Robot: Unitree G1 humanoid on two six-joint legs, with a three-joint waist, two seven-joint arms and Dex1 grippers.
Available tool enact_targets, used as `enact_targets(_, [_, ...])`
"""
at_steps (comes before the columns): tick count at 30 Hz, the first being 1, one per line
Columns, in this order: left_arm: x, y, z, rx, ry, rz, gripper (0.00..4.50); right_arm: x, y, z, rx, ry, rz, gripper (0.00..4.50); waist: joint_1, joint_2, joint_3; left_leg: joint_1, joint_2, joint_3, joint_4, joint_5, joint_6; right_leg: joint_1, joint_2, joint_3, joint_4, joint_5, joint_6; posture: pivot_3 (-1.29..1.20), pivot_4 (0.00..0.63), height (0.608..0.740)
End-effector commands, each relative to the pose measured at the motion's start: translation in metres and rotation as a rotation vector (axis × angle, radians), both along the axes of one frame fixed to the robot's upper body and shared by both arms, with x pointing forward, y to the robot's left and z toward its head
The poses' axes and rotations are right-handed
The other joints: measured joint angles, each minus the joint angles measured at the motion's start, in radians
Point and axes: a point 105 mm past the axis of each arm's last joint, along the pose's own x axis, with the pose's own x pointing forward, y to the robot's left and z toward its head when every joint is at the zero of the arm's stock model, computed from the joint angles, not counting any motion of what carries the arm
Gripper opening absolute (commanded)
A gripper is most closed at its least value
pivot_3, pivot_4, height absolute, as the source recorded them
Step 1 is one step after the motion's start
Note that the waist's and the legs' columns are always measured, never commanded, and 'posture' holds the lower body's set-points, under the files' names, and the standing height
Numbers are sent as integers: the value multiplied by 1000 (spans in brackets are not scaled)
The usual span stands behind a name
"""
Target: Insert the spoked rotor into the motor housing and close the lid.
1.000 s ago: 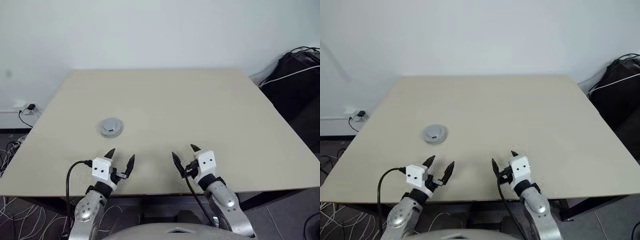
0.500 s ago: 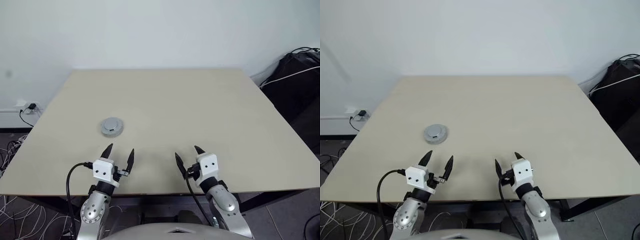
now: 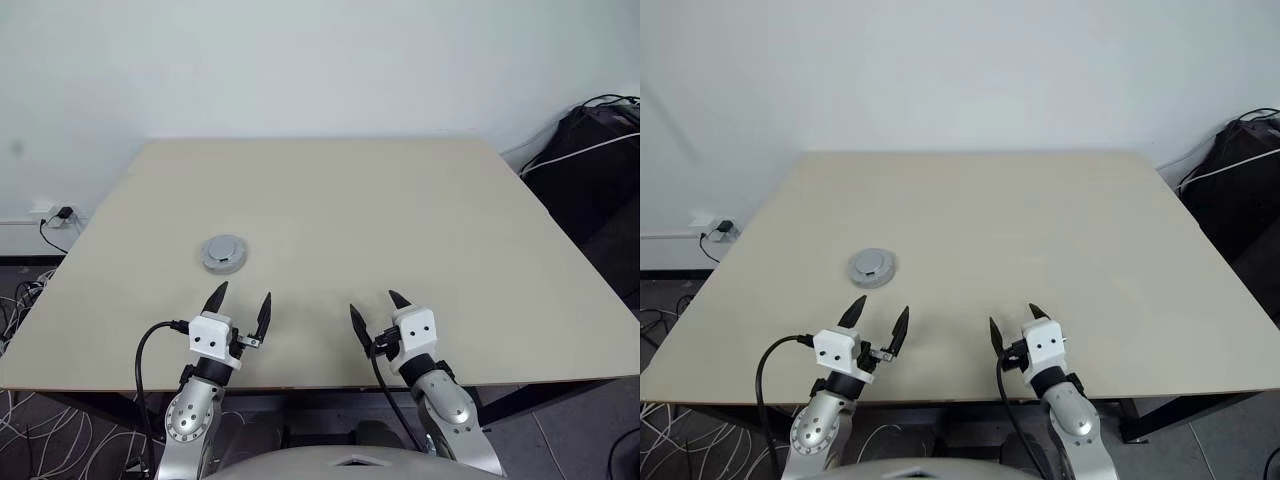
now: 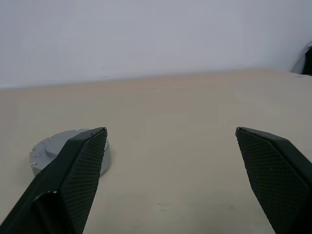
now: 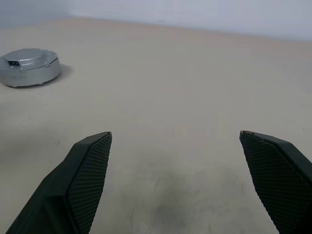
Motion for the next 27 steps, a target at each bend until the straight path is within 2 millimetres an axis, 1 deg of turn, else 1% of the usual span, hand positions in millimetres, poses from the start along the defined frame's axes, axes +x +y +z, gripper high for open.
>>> enact_targets(1, [1, -1, 6, -9, -29, 8, 4465, 6, -2, 16, 11, -68, -14, 4500, 0, 0, 0, 0, 0, 0, 0, 0, 0, 0, 0, 0, 0, 0, 0, 0, 0, 740])
enact_targets(21, [1, -3, -1, -50, 12, 19, 4465, 7, -4, 16, 23, -51, -34, 4500, 0, 0, 0, 0, 0, 0, 0, 0, 0, 0, 0, 0, 0, 0, 0, 0, 0, 740])
enact_targets(22, [1, -2, -1, -54, 15, 28, 4294, 7, -4, 16, 28, -47, -37, 4316, 0, 0, 0, 0, 0, 0, 0, 0, 0, 0, 0, 0, 0, 0, 0, 0, 0, 740])
enact_targets(24, [2, 0, -2, -53, 18, 41, 3817, 7, -4, 15, 34, -40, -40, 3864, 0, 0, 0, 0, 0, 0, 0, 0, 0, 0, 0, 0, 0, 0, 0, 0, 0, 740])
enact_targets(27, [2, 2, -3, -53, 26, 49, 2858, 7, -4, 14, 37, -34, -42, 2905, 0, 0, 0, 0, 0, 0, 0, 0, 0, 0, 0, 0, 0, 0, 0, 0, 0, 740])
